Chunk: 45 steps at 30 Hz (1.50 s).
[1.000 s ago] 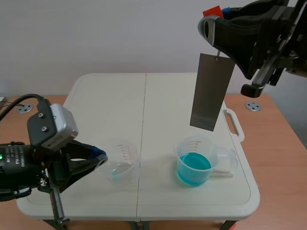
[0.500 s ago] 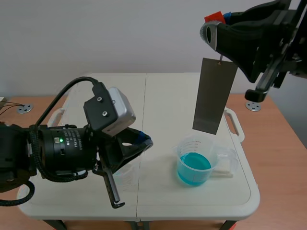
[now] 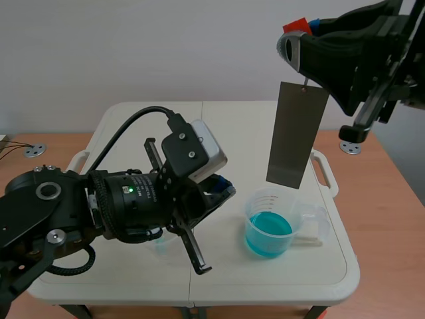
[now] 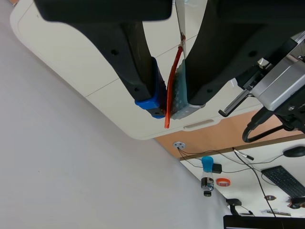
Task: Hold the metal plate by the orange handle, dip it into the blue solution, take it out and point at it, then put the plate back in the beaker on the left.
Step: 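Lower the plate into the blue solution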
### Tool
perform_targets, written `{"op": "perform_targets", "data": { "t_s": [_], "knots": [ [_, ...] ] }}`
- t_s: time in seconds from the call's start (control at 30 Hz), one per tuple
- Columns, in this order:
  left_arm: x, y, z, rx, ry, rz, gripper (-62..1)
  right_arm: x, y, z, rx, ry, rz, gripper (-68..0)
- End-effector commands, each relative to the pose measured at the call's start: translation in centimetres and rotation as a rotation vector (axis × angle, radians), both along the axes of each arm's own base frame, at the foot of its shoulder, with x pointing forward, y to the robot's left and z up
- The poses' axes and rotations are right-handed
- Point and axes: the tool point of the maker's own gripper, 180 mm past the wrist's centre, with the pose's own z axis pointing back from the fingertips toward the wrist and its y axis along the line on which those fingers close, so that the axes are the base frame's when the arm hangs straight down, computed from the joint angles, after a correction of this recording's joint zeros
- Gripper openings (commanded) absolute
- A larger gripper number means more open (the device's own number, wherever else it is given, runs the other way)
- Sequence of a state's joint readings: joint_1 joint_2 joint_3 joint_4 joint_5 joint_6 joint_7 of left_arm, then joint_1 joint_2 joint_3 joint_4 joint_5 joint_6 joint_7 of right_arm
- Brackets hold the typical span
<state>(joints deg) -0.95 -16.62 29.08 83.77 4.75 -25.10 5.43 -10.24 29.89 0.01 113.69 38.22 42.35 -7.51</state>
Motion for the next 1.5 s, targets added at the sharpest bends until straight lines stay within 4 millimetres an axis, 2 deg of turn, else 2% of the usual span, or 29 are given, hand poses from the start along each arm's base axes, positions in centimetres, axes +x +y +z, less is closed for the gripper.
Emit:
{"op": "perform_targets", "data": {
  "t_s": [0.0,0.53,0.63,0.8,1.1,1.27,1.47],
  "knots": [
    [0.7,-0.2,0.8,-0.020,-0.020,0.008,-59.4,-0.2,0.0,1.1,0.016,-0.032,0.011,-66.2],
    [1.1,0.1,0.4,-0.009,-0.014,0.015,-59.4,-0.1,-0.1,0.9,0.005,-0.023,0.008,-66.2],
    [1.6,1.1,0.4,-0.006,-0.019,0.042,-59.4,-0.1,-0.1,0.9,0.006,-0.024,0.008,-66.2],
    [2.8,5.0,1.1,-0.005,-0.040,0.144,-59.4,-0.1,0.0,0.9,0.008,-0.024,0.007,-66.2],
    [1.4,15.2,0.8,0.025,-0.003,0.313,-59.4,-0.1,0.0,0.9,0.008,-0.023,0.007,-66.2],
    [-0.9,20.7,0.2,0.043,0.060,0.404,-59.4,-0.1,0.0,0.9,0.007,-0.023,0.007,-66.2],
    [-6.2,25.1,-2.7,0.136,0.206,0.481,-59.4,-0.1,0.0,0.9,0.007,-0.023,0.007,-66.2]
  ]
}}
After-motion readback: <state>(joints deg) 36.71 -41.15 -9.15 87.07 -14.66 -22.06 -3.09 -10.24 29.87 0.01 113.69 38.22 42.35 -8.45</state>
